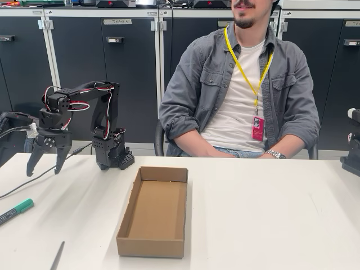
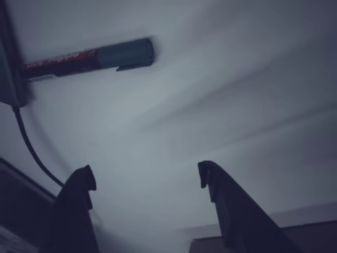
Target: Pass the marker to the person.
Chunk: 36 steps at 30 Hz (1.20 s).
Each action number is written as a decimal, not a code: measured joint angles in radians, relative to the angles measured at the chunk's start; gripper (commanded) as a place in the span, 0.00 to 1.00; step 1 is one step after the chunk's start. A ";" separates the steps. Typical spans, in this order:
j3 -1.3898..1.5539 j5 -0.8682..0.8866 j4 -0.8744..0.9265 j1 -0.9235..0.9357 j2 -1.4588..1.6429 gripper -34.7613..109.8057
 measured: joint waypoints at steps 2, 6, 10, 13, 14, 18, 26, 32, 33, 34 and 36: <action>0.000 0.118 -0.023 0.000 0.000 0.55; 0.005 0.298 -0.087 0.003 -0.025 0.55; 0.009 0.446 -0.114 0.000 -0.055 0.56; 0.009 0.569 -0.114 0.002 -0.097 0.56; 0.009 0.604 -0.114 0.003 -0.112 0.57; 0.006 0.696 -0.129 0.009 -0.163 0.58; 0.043 0.735 -0.368 0.012 -0.207 0.58; 0.044 0.716 -0.517 0.023 -0.296 0.58; 0.043 0.710 -0.537 0.023 -0.311 0.58; 0.038 0.704 -0.557 0.023 -0.324 0.58; 0.029 0.692 -0.601 0.026 -0.353 0.58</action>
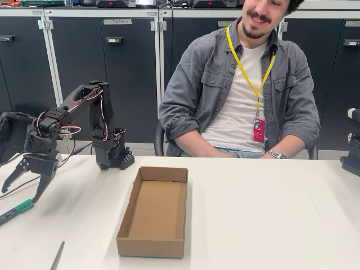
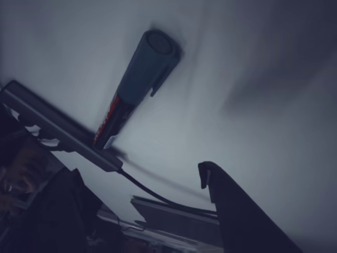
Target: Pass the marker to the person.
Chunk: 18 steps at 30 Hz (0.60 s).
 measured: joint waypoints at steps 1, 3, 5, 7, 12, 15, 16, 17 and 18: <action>-0.005 -0.006 -0.023 0.006 -0.012 0.58; -0.011 -0.008 -0.064 0.021 -0.034 0.58; -0.014 -0.008 -0.100 0.028 -0.049 0.58; -0.014 -0.008 -0.166 0.029 -0.066 0.58; -0.014 -0.031 -0.330 0.041 -0.081 0.58; -0.025 -0.032 -0.379 0.049 -0.109 0.58; -0.040 -0.032 -0.387 0.049 -0.123 0.58; -0.055 -0.032 -0.391 0.049 -0.135 0.58; -0.072 -0.032 -0.393 0.049 -0.149 0.58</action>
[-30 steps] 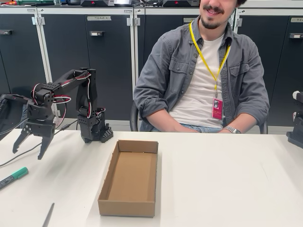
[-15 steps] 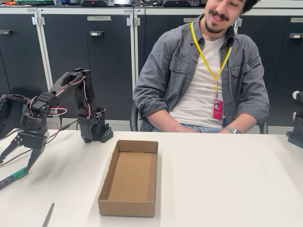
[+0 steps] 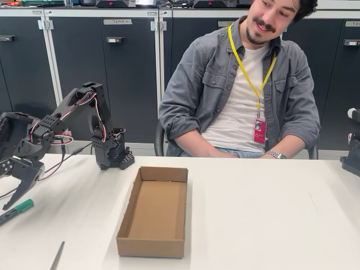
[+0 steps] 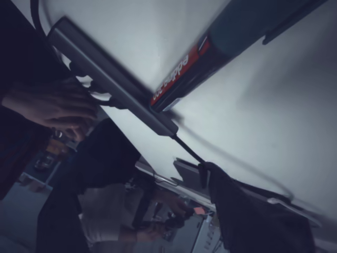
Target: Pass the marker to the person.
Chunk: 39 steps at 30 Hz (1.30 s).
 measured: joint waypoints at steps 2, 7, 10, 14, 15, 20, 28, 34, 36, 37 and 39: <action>-0.037 0.000 0.002 -0.002 -0.028 0.58; -0.156 0.000 0.166 -0.012 -0.095 0.58; -0.230 0.000 0.314 -0.017 -0.130 0.58; -0.275 -0.005 0.443 -0.018 -0.150 0.58; -0.278 0.005 0.459 -0.023 -0.150 0.58; -0.295 0.063 0.532 -0.054 -0.153 0.60; -0.336 0.164 0.606 -0.044 -0.196 0.60; -0.388 0.275 0.658 -0.051 -0.227 0.60; -0.402 0.308 0.680 -0.054 -0.230 0.60; -0.407 0.325 0.684 -0.054 -0.233 0.60; -0.416 0.353 0.712 -0.054 -0.235 0.60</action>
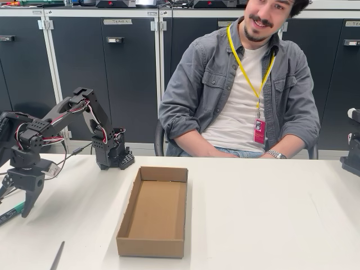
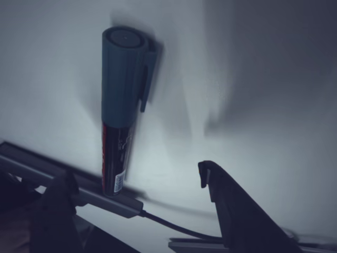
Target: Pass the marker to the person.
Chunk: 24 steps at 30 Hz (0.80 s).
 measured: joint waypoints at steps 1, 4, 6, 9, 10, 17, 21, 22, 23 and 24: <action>-0.008 0.014 0.014 0.000 -0.005 0.60; -0.025 0.057 0.051 0.000 -0.028 0.60; -0.035 0.078 0.061 0.000 -0.044 0.60; -0.048 0.103 0.055 0.009 -0.075 0.60; -0.051 0.104 0.048 0.017 -0.083 0.60; -0.052 0.106 -0.046 0.040 -0.121 0.60; -0.054 0.100 -0.112 0.057 -0.147 0.58; -0.055 0.095 -0.127 0.060 -0.153 0.55; -0.060 0.092 -0.141 0.063 -0.160 0.52; -0.066 0.089 -0.153 0.063 -0.166 0.49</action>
